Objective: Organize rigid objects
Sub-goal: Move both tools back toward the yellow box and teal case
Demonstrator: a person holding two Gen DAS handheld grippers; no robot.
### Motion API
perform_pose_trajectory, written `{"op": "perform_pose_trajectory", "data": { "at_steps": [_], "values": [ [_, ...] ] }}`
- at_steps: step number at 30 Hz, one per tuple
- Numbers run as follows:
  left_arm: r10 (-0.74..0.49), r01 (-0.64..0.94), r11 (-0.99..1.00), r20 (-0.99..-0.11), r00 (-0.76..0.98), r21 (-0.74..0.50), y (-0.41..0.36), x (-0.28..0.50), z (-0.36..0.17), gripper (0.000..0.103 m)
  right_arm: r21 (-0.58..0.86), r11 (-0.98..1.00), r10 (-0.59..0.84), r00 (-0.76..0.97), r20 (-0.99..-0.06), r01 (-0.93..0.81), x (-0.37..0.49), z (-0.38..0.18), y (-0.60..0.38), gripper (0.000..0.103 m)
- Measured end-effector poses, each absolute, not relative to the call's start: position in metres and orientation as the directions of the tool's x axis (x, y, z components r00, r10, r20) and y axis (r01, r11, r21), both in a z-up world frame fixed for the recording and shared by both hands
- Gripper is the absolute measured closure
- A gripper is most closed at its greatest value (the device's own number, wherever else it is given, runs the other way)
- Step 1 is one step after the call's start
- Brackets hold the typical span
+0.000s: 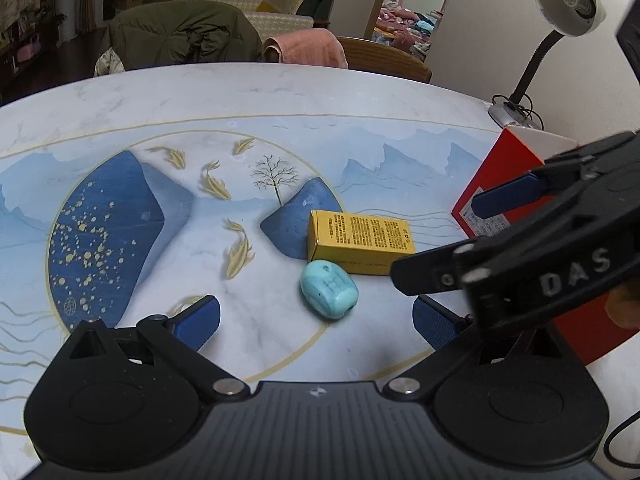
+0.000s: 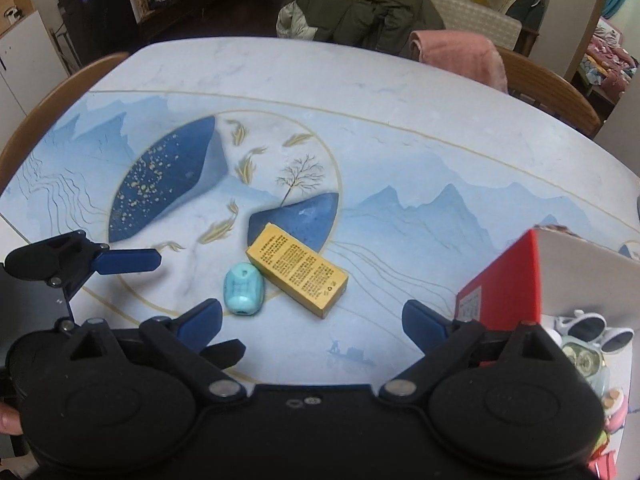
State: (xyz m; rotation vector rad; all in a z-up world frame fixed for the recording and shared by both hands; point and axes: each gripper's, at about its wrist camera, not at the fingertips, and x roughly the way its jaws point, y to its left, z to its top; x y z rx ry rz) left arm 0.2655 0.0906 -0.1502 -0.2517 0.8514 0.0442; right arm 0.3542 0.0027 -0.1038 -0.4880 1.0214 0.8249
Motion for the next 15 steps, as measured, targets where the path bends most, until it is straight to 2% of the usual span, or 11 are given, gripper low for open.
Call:
{"op": "perform_pose_trajectory", "data": {
  "at_steps": [5,15],
  "values": [
    [-0.021,-0.143,0.977,-0.746,0.666,-0.156,0.087,0.270,-0.155,0.000,-0.001,0.607,0.339,0.260,-0.904,-0.795,0.364,-0.116,0.011,0.013],
    [-0.042,-0.108,0.982,-0.738,0.674,-0.154,0.083,0.280,-0.164,0.001,-0.002,0.565,0.321,0.222,-0.921,-0.825,0.370,-0.133,0.023,0.027]
  ]
}}
